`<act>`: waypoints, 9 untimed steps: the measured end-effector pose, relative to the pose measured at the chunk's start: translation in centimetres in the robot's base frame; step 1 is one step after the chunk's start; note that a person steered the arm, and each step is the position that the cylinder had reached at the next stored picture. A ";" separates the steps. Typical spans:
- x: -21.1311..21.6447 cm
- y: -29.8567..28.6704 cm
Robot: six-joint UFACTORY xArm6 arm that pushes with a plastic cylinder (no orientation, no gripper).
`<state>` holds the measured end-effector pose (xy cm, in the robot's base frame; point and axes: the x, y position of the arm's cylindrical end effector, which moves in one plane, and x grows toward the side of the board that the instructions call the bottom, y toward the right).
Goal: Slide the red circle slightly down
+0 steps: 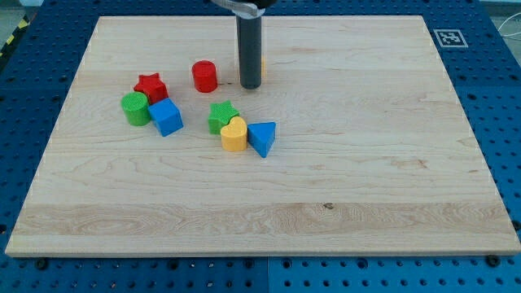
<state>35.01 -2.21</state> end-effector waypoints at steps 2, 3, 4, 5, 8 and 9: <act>-5.4 -1.3; -7.3 -2.7; -7.8 -4.1; -7.8 -5.2; -7.0 -6.8; -6.0 -7.0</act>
<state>29.00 -9.25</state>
